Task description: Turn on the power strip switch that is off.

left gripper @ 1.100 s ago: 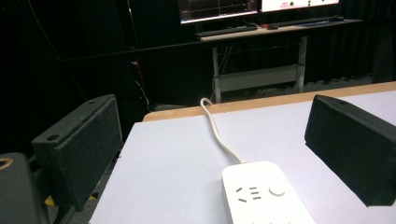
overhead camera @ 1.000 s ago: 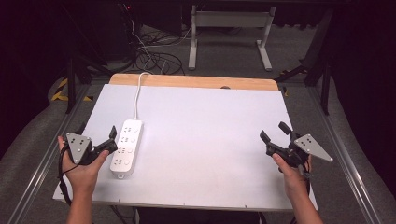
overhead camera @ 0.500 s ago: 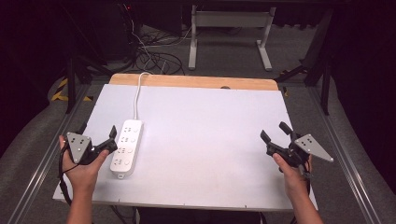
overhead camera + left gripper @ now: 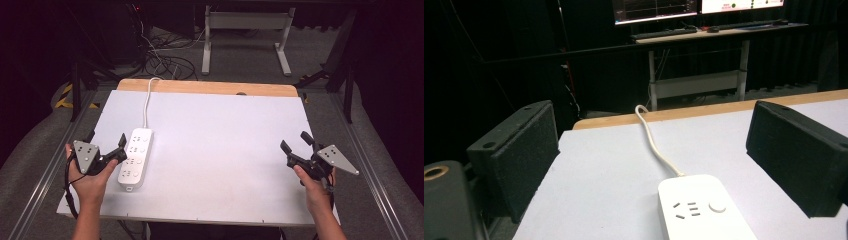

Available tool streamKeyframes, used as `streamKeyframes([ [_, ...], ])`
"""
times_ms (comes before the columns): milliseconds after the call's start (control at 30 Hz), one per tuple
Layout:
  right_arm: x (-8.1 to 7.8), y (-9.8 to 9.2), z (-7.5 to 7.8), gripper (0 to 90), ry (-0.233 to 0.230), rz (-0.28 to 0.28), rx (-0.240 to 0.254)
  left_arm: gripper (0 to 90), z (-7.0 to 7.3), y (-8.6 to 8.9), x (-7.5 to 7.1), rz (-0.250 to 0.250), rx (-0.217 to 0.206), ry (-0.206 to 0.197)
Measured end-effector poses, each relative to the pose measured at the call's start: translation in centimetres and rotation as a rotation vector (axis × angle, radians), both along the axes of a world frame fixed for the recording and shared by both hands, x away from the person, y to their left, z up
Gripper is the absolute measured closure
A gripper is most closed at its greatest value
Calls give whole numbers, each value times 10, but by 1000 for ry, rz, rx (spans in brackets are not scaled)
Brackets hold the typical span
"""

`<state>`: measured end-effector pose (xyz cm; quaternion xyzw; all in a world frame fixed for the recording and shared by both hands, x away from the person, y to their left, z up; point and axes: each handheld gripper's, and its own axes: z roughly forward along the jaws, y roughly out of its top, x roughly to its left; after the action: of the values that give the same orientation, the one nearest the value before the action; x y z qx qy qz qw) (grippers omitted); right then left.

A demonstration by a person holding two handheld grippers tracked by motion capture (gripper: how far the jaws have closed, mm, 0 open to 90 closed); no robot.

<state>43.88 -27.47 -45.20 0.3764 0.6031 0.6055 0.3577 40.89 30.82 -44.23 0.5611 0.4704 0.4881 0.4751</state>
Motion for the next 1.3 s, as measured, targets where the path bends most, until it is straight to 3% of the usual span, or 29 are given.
streamKeyframes([
  [1300, 0, -2, 0, 198, 1, -3, 9, 77, -1, -1, 1, -9, 1, 11],
])
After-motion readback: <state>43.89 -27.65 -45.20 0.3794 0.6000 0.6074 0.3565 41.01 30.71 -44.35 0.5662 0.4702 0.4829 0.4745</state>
